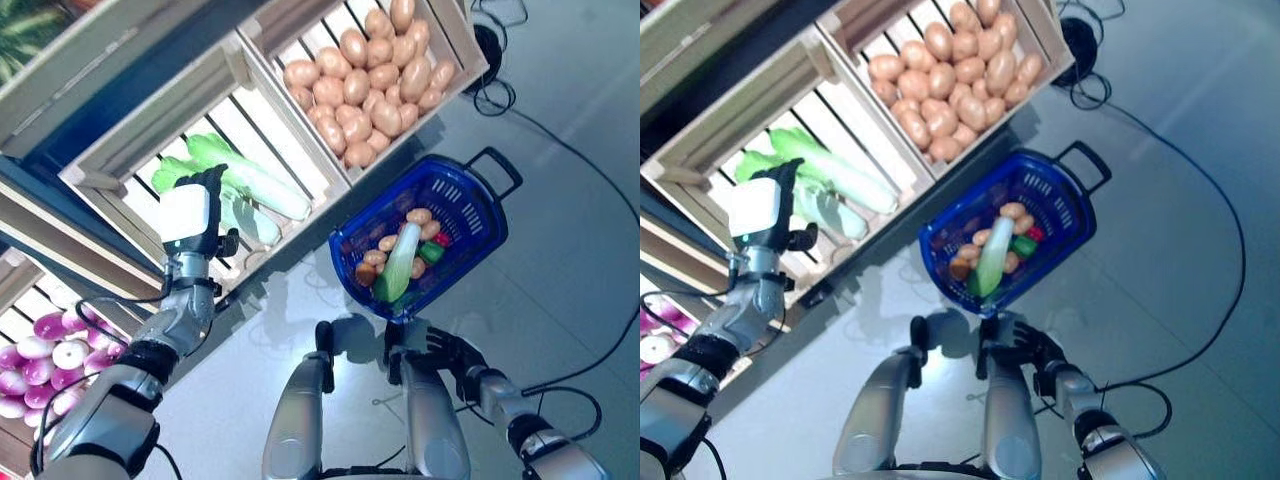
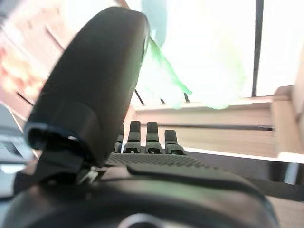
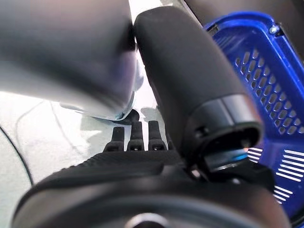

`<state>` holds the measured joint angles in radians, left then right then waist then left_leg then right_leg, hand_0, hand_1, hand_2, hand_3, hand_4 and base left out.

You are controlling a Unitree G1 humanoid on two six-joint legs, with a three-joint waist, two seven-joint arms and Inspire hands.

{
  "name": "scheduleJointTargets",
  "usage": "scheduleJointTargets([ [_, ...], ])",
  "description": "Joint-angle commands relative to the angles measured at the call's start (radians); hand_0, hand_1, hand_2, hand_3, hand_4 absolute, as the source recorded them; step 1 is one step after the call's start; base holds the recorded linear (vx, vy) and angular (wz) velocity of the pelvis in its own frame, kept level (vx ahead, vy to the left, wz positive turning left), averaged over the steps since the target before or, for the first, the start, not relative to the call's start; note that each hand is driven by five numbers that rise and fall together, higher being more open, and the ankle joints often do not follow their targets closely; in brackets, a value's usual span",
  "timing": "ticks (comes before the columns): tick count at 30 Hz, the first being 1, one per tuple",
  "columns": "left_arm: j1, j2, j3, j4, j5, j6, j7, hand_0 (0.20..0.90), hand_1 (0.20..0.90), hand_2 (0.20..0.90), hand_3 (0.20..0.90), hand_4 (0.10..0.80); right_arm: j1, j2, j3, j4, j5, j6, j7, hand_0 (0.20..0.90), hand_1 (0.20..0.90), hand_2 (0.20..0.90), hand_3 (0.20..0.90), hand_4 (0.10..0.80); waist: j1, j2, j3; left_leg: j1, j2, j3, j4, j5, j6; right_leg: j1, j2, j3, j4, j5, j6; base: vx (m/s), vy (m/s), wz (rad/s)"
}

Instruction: Put vegetables into the basket

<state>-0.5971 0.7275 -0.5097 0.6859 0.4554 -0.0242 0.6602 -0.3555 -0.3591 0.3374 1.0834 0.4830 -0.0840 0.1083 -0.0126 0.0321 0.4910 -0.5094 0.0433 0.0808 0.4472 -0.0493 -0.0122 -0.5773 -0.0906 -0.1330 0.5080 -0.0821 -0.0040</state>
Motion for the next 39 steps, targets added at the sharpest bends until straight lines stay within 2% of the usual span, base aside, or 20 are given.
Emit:
scheduleJointTargets([
  [1, -0.033, 0.079, 0.07, -0.005, 0.046, 0.014, 0.034, 0.9, 0.9, 0.9, 0.9, 0.8, 0.086, -0.052, 0.028, -0.037, 0.034, -0.005, -0.001, 0.9, 0.9, 0.9, 0.9, 0.8, -0.011, 0.004, -0.077, -0.08, -0.001, -0.012, 0.082, -0.01, -0.018, 0.029, -0.007, 0.024, 0.069, -0.058, -0.014, -0.042, 0.007, -0.05],
  [7, -0.095, 0.122, 0.029, 0.016, 0.097, 0.029, 0.011, 0.9, 0.9, 0.9, 0.9, 0.8, 0.054, -0.074, 0.023, -0.05, 0.045, 0.002, 0.014, 0.9, 0.9, 0.9, 0.9, 0.8, -0.019, 0.007, -0.049, -0.159, 0.008, -0.009, 0.15, -0.015, -0.018, -0.052, -0.005, 0.034, 0.154, -0.073, -0.018, -0.025, 0.01, -0.01],
  [12, -0.155, 0.138, -0.029, 0.054, 0.137, 0.064, -0.043, 0.9, 0.9, 0.9, 0.9, 0.8, 0.024, -0.087, 0.027, -0.07, 0.05, 0.023, 0.017, 0.9, 0.9, 0.9, 0.9, 0.8, -0.031, 0.01, -0.032, -0.199, 0.017, 0.001, 0.171, -0.013, -0.02, -0.098, -0.001, 0.04, 0.177, -0.074, -0.02, -0.035, 0.032, 0.01],
  [17, -0.196, 0.143, -0.05, 0.085, 0.13, 0.091, -0.044, 0.9, 0.9, 0.9, 0.9, 0.8, 0.008, -0.101, 0.029, -0.088, 0.055, 0.037, 0.012, 0.9, 0.9, 0.9, 0.9, 0.8, -0.038, 0.009, -0.017, -0.226, 0.018, 0.004, 0.181, -0.011, -0.022, -0.127, -0.001, 0.039, 0.185, -0.068, -0.021, -0.039, 0.043, -0.03],
  [19, -0.204, 0.145, -0.049, 0.099, 0.13, 0.088, -0.02, 0.9, 0.9, 0.9, 0.9, 0.8, 0.004, -0.103, 0.026, -0.093, 0.056, 0.042, 0.005, 0.9, 0.9, 0.9, 0.9, 0.8, -0.038, 0.008, -0.012, -0.234, 0.016, 0.004, 0.184, -0.01, -0.021, -0.135, 0.0, 0.04, 0.186, -0.066, -0.021, -0.029, 0.018, 0.0],
  [20, -0.207, 0.145, -0.036, 0.122, 0.159, 0.079, 0.051, 0.9, 0.9, 0.9, 0.9, 0.8, 0.004, -0.106, 0.021, -0.096, 0.057, 0.039, -0.001, 0.9, 0.9, 0.9, 0.9, 0.8, -0.037, 0.006, -0.006, -0.246, 0.017, 0.004, 0.187, -0.01, -0.019, -0.148, 0.002, 0.039, 0.187, -0.064, -0.024, -0.058, 0.031, -0.02],
  [23, -0.211, 0.151, -0.035, 0.141, 0.179, 0.085, 0.094, 0.9, 0.9, 0.9, 0.9, 0.8, 0.008, -0.108, 0.015, -0.087, 0.062, 0.028, 0.0, 0.9, 0.9, 0.9, 0.9, 0.8, -0.037, 0.005, -0.003, -0.261, 0.019, 0.004, 0.199, -0.013, -0.019, -0.162, 0.001, 0.037, 0.199, -0.066, -0.026, -0.004, 0.016, -0.01],
  [24, -0.204, 0.151, -0.028, 0.159, 0.206, 0.089, 0.134, 0.9, 0.9, 0.9, 0.9, 0.8, 0.014, -0.108, 0.008, -0.084, 0.076, 0.018, -0.005, 0.9, 0.9, 0.9, 0.9, 0.8, -0.035, 0.004, 0.003, -0.257, 0.019, -0.001, 0.219, -0.042, -0.023, -0.159, -0.001, 0.041, 0.217, -0.091, -0.02, 0.041, 0.019, 0.0],
  [29, -0.196, 0.152, -0.02, 0.19, 0.232, 0.086, 0.162, 0.9, 0.9, 0.9, 0.9, 0.8, 0.013, -0.113, -0.004, -0.085, 0.077, 0.003, 0.002, 0.9, 0.9, 0.9, 0.9, 0.8, -0.035, 0.001, 0.008, -0.291, 0.021, -0.002, 0.244, -0.051, -0.019, -0.195, -0.002, 0.037, 0.238, -0.092, -0.023, -0.004, 0.021, -0.01],
  [39, -0.229, 0.197, -0.022, 0.221, 0.276, 0.138, 0.234, 0.9, 0.9, 0.9, 0.9, 0.8, 0.022, -0.131, -0.007, -0.122, 0.085, -0.005, -0.017, 0.9, 0.9, 0.9, 0.9, 0.8, -0.034, 0.0, 0.024, -0.34, 0.013, -0.005, 0.284, -0.067, -0.014, -0.247, -0.003, 0.032, 0.275, -0.092, -0.021, -0.013, 0.024, 0.0],
])
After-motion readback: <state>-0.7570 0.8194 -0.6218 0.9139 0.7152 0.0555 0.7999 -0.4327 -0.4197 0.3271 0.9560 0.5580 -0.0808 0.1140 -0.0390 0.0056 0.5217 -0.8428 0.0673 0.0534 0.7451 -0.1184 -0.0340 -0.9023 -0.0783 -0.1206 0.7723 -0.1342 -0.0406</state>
